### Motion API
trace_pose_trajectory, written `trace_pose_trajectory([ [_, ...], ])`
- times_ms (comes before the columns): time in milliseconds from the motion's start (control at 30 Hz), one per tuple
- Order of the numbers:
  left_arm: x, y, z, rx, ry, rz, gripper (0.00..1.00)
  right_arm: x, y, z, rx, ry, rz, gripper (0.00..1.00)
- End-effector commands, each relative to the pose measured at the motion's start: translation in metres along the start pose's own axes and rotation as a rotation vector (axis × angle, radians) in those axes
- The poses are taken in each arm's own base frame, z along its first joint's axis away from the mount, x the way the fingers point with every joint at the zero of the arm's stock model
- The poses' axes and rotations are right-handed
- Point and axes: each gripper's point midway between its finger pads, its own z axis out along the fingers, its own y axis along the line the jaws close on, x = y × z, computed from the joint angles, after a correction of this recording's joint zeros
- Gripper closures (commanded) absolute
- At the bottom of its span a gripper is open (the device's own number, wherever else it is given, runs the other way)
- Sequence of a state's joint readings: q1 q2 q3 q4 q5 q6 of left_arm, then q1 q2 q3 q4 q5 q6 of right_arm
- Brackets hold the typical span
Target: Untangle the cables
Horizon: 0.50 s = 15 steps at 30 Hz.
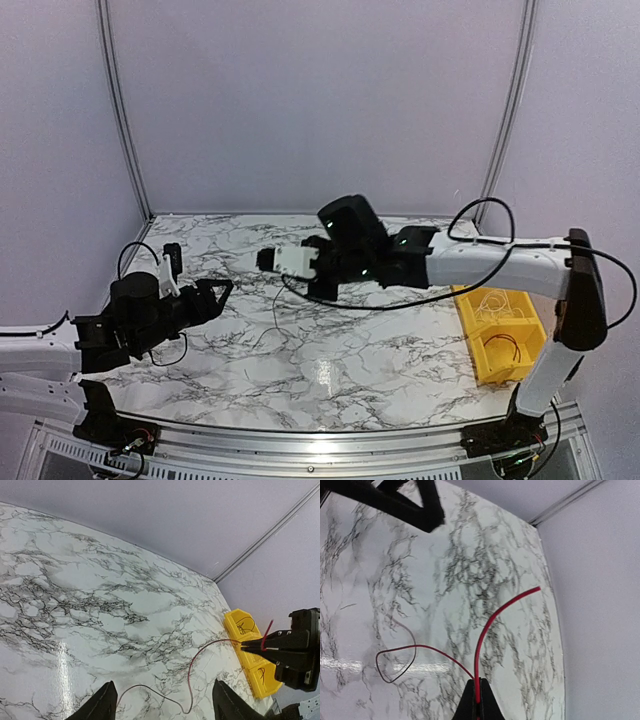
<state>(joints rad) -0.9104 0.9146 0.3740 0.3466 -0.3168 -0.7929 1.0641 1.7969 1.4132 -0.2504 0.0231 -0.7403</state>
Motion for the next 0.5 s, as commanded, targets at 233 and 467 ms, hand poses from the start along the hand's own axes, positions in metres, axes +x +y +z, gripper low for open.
trace_pose_trajectory([
  [233,-0.060,-0.037,0.041,-0.153,-0.103,0.428,0.29,0.031,-0.057,-0.125,0.029,0.015,0.098,1.00],
  [467,-0.050,-0.030,0.099,-0.333,-0.021,0.490,0.36,0.083,-0.065,-0.193,0.000,0.084,0.173,1.00],
])
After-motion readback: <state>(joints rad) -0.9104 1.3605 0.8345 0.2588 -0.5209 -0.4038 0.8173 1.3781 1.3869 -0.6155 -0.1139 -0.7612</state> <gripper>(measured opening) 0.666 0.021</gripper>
